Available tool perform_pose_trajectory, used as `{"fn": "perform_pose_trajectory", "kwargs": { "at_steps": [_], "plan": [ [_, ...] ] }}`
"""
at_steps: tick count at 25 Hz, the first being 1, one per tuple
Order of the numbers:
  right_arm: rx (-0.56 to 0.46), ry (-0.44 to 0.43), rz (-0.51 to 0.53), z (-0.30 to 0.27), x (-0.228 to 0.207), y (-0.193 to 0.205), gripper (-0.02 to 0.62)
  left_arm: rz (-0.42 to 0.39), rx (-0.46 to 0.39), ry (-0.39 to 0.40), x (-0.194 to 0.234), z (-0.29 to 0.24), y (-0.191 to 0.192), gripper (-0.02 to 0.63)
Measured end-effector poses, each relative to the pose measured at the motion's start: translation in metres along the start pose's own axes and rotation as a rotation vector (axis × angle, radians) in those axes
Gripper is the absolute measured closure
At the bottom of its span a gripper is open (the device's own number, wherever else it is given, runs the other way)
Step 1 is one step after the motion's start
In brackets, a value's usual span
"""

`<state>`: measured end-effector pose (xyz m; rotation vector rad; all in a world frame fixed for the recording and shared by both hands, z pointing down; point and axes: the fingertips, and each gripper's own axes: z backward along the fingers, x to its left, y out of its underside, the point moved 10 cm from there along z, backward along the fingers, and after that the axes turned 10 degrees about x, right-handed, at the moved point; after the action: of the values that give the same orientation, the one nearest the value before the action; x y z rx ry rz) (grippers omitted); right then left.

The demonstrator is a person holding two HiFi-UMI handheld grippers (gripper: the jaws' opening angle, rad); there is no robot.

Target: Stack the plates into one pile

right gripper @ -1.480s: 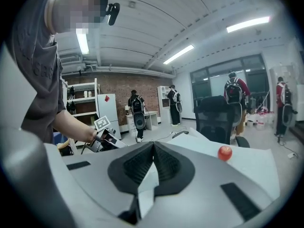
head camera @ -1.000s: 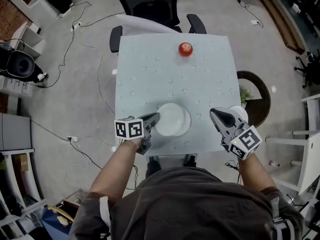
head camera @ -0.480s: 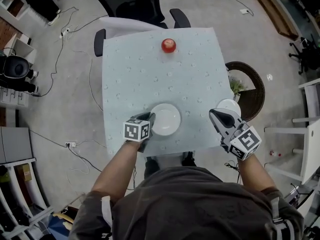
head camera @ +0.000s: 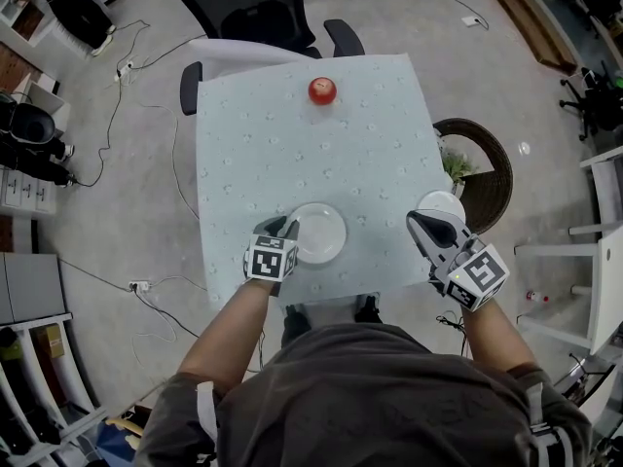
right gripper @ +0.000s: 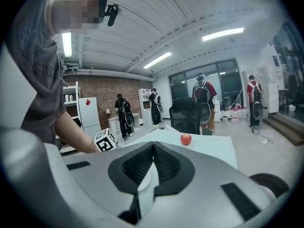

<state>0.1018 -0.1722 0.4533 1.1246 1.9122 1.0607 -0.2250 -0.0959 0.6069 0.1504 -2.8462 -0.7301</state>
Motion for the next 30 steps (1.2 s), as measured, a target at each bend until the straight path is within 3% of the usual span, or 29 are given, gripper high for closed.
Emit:
{"fn": "perform_pose_trajectory", "kwargs": {
  "at_steps": [4,9,16,23,30],
  "plan": [
    [-0.02,0.021,0.005,0.008,-0.001,-0.004,0.601,-0.011,-0.049,0.059,-0.011,0.013,-0.013,0.52],
    [-0.06,0.073,-0.001,0.03,-0.008,-0.005,0.601,-0.006,-0.092,0.225,-0.043,0.019,-0.038,0.52],
    [-0.146,0.164,-0.056,0.088,-0.03,0.009,0.601,-0.112,-0.07,0.396,-0.122,-0.005,-0.087,0.508],
    [-0.128,0.271,-0.09,0.149,-0.062,0.045,0.601,-0.201,0.042,0.454,-0.202,-0.068,-0.12,0.486],
    [-0.139,0.319,-0.14,0.194,-0.091,0.079,0.601,-0.232,0.154,0.407,-0.258,-0.126,-0.14,0.417]
  ]
}}
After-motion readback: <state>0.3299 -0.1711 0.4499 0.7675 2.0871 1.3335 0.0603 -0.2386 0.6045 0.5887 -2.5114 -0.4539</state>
